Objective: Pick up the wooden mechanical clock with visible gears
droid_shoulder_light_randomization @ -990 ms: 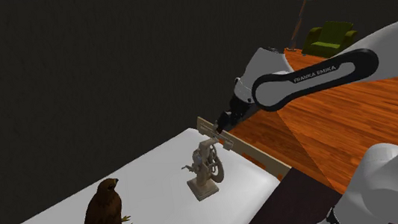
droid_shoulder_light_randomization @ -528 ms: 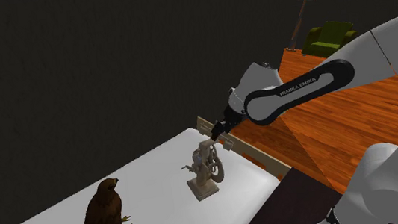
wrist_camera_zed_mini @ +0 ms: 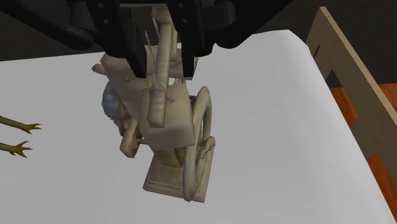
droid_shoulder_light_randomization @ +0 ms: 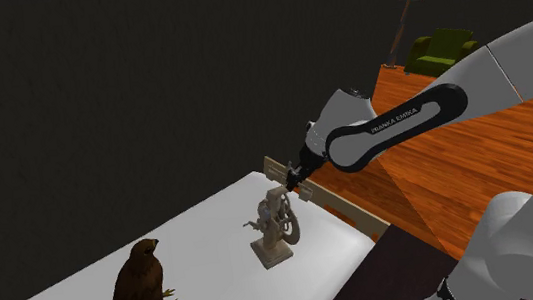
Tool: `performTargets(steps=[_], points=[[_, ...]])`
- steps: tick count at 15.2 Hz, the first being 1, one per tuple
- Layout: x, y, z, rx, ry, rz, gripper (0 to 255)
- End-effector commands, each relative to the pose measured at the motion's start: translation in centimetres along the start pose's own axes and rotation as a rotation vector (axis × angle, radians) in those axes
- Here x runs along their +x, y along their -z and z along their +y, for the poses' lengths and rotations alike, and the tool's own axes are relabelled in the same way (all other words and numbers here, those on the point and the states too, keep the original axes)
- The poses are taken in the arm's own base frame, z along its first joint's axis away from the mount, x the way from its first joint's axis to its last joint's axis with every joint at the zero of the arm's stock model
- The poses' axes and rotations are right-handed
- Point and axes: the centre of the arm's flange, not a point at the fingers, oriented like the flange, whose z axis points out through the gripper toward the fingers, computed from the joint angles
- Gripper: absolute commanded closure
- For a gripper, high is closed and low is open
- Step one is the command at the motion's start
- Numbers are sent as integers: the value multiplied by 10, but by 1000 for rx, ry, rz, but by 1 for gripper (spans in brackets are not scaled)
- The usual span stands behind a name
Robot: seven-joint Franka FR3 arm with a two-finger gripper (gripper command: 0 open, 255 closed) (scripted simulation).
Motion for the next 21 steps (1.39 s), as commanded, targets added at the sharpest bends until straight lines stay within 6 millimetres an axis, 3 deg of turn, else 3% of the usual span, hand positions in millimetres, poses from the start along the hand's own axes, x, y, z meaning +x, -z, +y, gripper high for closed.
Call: performTargets(steps=[1, 5, 21], points=[[0, 0, 0, 0, 0, -1, 255], [0, -1, 0, 0, 0, -1, 255], [26, 74, -9, 0, 0, -1, 255]])
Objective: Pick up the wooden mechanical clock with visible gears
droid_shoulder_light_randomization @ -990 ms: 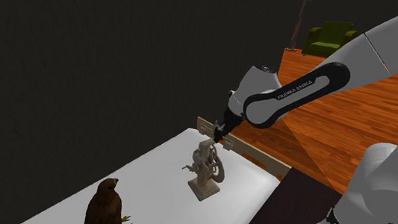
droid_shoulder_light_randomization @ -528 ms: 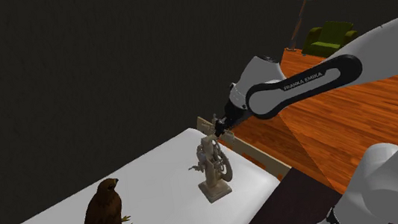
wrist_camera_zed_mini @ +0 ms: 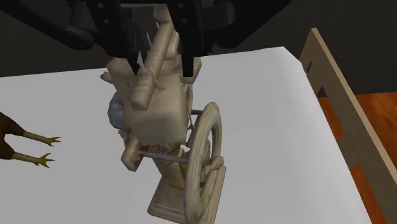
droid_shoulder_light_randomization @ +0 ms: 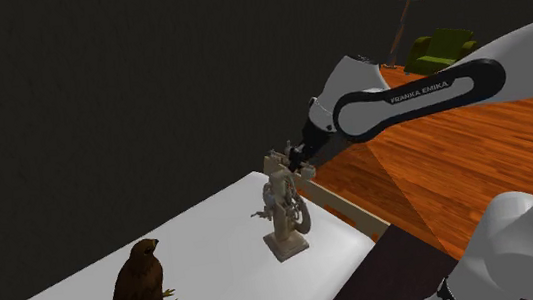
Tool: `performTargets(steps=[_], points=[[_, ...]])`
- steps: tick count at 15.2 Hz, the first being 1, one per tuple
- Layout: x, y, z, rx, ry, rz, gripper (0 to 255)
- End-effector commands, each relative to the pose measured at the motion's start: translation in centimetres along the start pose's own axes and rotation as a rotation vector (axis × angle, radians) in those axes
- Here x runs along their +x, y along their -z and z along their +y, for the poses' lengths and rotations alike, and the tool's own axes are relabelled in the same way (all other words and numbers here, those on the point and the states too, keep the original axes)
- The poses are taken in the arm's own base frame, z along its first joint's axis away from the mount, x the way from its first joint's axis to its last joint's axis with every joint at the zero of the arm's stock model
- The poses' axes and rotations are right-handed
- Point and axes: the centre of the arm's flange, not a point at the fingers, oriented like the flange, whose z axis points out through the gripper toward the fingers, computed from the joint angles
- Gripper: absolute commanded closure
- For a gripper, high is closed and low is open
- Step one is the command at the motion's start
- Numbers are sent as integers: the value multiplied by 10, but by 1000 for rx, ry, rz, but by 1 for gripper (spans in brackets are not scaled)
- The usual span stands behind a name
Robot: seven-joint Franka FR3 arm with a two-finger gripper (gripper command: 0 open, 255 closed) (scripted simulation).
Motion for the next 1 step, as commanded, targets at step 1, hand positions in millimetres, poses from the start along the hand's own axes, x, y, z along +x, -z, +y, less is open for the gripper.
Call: performTargets(steps=[1], points=[[2, 4, 1, 0, 0, 3, 255]])
